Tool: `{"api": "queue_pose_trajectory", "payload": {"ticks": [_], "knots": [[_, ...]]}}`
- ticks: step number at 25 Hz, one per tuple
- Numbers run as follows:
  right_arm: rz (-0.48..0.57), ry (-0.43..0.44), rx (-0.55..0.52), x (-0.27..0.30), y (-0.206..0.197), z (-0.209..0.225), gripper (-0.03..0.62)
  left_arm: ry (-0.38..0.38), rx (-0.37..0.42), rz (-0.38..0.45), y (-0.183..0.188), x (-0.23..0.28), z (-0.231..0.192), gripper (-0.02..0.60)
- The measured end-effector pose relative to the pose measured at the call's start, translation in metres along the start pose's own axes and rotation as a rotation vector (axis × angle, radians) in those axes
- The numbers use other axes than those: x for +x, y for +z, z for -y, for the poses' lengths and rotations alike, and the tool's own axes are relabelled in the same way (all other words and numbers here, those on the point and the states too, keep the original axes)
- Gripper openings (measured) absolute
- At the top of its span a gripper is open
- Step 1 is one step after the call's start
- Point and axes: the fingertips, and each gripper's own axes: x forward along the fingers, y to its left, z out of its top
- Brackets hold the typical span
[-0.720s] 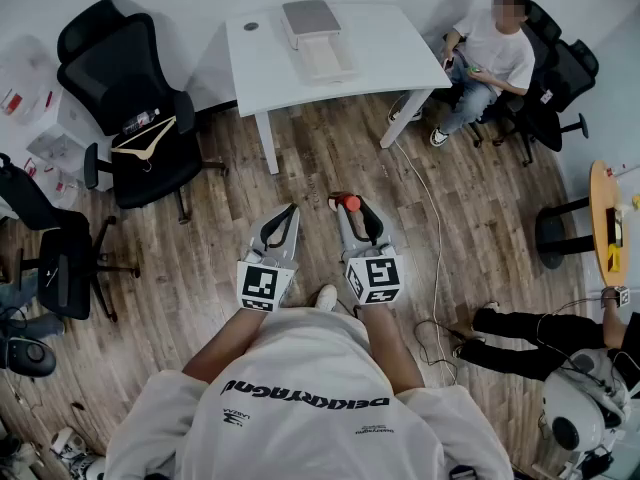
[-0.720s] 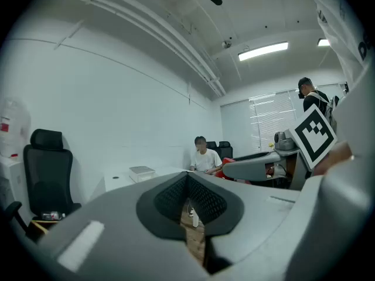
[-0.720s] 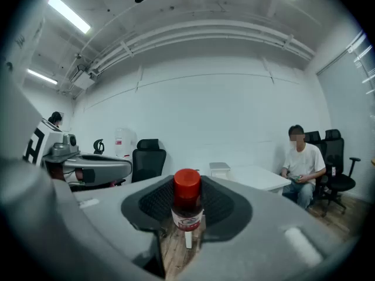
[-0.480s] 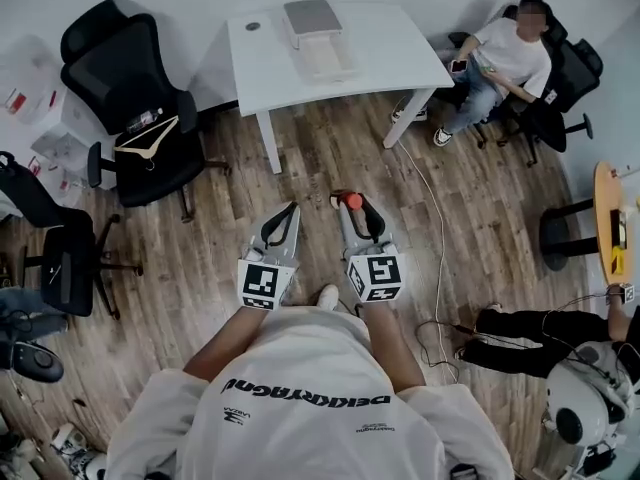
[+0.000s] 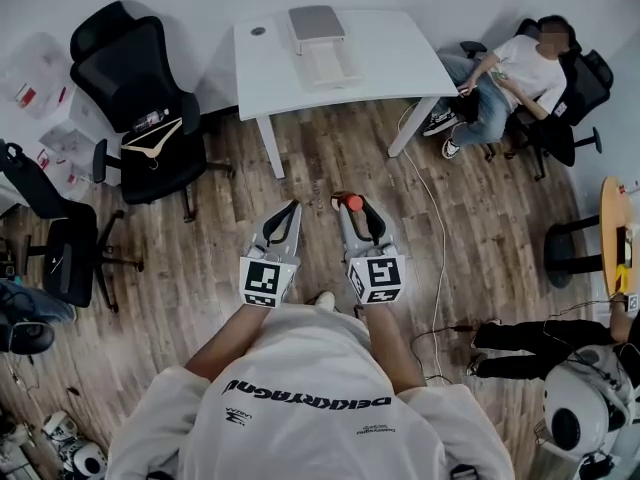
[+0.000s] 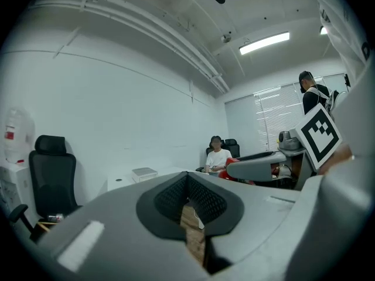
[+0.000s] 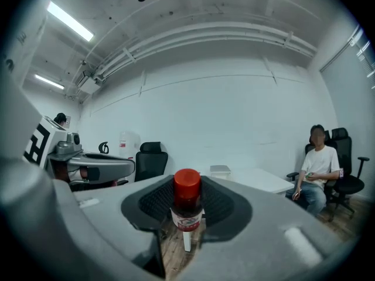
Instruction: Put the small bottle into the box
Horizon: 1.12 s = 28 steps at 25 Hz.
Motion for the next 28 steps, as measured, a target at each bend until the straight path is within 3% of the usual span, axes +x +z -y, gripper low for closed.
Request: {"api": "queue_pose_trajectory", "payload": {"ticks": [7,16,28], "knots": [[0.007,0.051,-0.001,-0.013,-0.001,0.021,0.135,0.057,-0.013,-0.008,-0.004,0.005,0.024,0.008],[0.015,0.08,0.004,-0.01,0.001,0.033,0.135,0.076,-0.004,-0.003,0.0,0.017,0.038,0.006],[0.01,0.078,-0.012,0.025,0.001,0.051,0.135,0.081,-0.036,-0.005,-0.007,0.052,0.016,0.006]]}}
